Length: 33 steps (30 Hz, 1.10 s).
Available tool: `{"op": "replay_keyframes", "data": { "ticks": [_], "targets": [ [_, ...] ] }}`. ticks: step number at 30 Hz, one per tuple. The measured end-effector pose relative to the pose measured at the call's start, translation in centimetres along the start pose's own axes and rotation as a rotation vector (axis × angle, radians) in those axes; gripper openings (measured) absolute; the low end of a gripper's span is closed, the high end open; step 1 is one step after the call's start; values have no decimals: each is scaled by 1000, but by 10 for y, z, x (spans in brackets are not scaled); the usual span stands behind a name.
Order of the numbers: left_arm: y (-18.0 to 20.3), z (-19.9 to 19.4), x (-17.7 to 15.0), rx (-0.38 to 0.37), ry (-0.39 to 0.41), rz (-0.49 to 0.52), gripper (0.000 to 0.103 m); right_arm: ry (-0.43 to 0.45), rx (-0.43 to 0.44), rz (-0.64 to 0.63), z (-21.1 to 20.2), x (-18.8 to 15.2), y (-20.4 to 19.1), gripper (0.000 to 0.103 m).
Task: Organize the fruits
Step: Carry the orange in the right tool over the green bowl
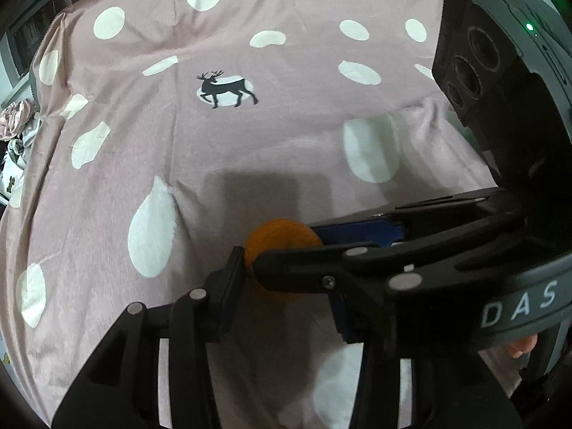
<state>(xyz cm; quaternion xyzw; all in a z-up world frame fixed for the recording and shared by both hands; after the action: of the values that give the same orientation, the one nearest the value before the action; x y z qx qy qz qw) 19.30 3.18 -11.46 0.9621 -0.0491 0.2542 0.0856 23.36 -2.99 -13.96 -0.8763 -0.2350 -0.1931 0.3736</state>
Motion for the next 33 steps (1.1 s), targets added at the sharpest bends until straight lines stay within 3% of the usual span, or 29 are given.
{"op": "replay_keyframes", "data": {
  "ticks": [33],
  "targets": [
    [111,-92,-89,-93,71,42,43,115,-109,-35,-125,-109,-57,44]
  ]
}}
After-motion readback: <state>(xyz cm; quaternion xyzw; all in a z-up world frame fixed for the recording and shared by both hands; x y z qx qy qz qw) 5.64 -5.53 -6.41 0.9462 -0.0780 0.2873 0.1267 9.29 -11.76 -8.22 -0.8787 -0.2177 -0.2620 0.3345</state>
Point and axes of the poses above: each gripper's, at about its wrist camera, not at the fingertips, and z roughly the way its jaws point, y to its right, x to its top, the point moved 5 cm from there along z, roughly the way its jaws point, and after that the axes turned 13 degrees about -z, right-handed, at the moved point
